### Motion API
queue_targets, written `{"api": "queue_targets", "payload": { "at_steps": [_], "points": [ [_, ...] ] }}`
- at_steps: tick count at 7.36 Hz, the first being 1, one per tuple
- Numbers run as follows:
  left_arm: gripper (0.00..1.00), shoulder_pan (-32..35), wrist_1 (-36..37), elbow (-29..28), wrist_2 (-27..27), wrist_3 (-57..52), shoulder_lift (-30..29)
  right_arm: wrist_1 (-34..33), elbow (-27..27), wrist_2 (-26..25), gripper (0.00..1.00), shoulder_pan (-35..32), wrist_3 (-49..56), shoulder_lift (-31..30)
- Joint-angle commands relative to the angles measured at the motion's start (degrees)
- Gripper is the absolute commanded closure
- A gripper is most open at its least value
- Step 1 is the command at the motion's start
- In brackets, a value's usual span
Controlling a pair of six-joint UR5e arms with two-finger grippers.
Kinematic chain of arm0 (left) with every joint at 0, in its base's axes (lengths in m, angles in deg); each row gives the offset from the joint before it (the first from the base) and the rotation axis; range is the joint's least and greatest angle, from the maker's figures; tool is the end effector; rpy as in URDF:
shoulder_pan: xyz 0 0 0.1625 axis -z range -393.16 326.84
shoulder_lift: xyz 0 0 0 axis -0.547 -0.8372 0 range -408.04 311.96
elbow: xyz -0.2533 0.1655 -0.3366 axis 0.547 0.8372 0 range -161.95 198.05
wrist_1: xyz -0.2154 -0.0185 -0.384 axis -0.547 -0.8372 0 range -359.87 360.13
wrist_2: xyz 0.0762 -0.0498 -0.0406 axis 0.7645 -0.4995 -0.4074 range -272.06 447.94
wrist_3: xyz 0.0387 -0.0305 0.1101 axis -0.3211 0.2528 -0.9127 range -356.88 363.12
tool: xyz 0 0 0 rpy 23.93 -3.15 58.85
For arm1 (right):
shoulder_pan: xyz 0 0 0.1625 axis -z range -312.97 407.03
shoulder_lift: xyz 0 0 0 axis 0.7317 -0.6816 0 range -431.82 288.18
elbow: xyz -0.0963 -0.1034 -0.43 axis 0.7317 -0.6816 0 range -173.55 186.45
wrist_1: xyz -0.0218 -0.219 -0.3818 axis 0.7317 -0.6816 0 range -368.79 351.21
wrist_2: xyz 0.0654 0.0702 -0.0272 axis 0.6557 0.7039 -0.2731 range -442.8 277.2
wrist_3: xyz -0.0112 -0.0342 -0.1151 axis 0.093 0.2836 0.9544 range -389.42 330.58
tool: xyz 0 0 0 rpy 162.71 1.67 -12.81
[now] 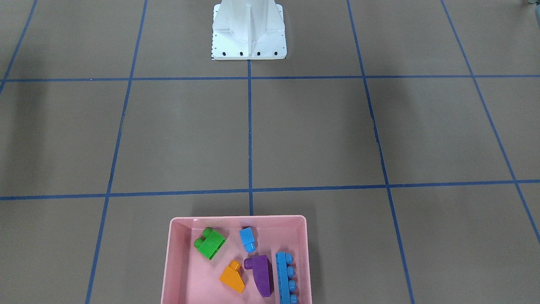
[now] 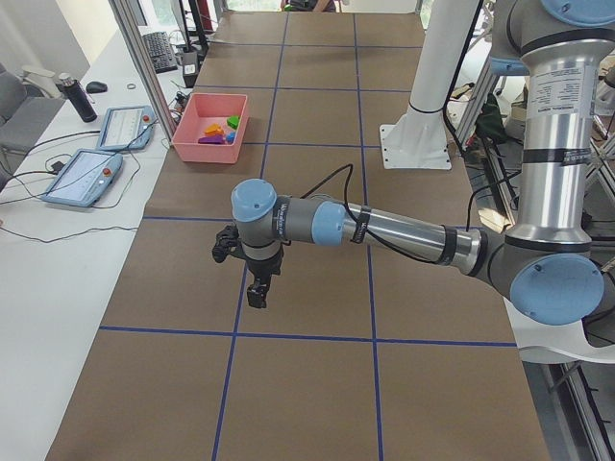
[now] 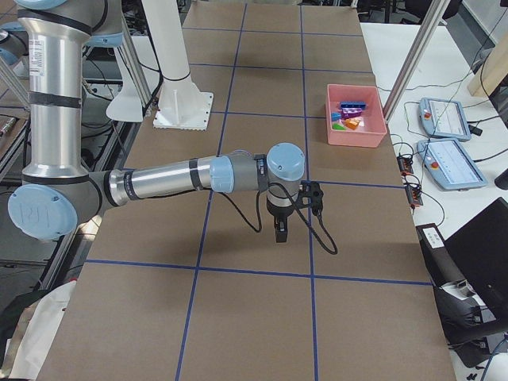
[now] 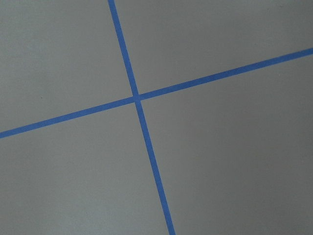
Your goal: Put all blocks into box
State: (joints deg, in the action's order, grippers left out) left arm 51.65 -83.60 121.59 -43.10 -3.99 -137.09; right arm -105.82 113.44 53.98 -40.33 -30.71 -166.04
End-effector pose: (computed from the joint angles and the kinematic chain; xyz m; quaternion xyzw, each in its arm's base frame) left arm -0.0076 -0.5142 0.6030 0.0575 0.3491 0.1194 0.9277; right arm 0.0231 -0.4853 0.5933 0.0322 -0.3979 -0.0306 0.9164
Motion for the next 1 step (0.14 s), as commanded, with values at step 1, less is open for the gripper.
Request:
{"api": "queue_targets", "payload": {
  "at_steps": [1],
  "points": [
    [0.0,0.0,0.0,1.1,0.1,0.1,-0.3,0.0,0.1,-0.2,0.0,-0.1,0.1,0.5]
  ]
}}
